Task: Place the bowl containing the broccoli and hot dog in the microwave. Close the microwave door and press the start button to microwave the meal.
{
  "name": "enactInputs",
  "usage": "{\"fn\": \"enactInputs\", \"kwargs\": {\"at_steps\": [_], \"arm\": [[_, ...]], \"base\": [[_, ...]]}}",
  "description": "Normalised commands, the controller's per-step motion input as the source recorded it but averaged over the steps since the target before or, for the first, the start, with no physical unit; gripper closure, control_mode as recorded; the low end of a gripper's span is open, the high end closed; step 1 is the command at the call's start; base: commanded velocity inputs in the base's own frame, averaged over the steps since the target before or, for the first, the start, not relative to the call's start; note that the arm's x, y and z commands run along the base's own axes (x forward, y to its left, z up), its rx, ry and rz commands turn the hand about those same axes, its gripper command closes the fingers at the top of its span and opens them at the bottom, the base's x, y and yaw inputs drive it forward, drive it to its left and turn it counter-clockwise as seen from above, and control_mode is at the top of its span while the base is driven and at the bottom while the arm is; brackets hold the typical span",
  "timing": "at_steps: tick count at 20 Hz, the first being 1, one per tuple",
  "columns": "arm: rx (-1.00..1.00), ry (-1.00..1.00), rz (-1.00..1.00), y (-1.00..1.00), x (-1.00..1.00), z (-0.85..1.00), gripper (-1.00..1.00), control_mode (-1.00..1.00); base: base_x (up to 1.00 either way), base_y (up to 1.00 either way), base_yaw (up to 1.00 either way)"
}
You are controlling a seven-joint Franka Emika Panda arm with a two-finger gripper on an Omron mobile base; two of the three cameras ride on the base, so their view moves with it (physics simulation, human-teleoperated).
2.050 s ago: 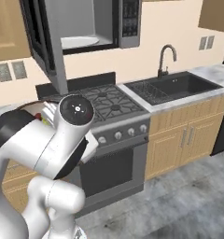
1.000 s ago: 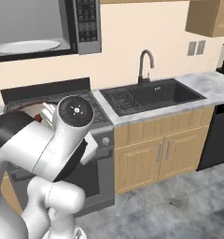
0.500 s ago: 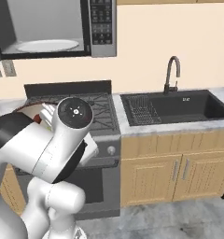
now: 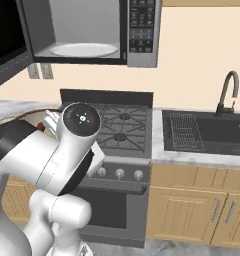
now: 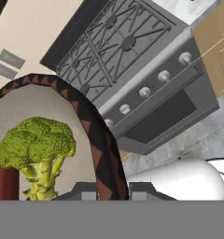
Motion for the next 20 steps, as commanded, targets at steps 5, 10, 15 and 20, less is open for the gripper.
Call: {"fn": "enactInputs", "kwargs": {"at_steps": [5, 10, 15, 20], "arm": [[0.00, 0.00, 0.00, 0.00, 0.00, 0.00, 1.00, 1.00], [0.00, 0.00, 0.00, 0.00, 0.00, 0.00, 1.00, 1.00], [0.00, 0.00, 0.00, 0.00, 0.00, 0.00, 1.00, 1.00], [0.00, 0.00, 0.00, 0.00, 0.00, 0.00, 1.00, 1.00]], "base": [[0.49, -0.05, 0.37], [0.43, -0.17, 0.32], [0.38, -0.16, 0.30], [0.36, -0.17, 0.27]]}}
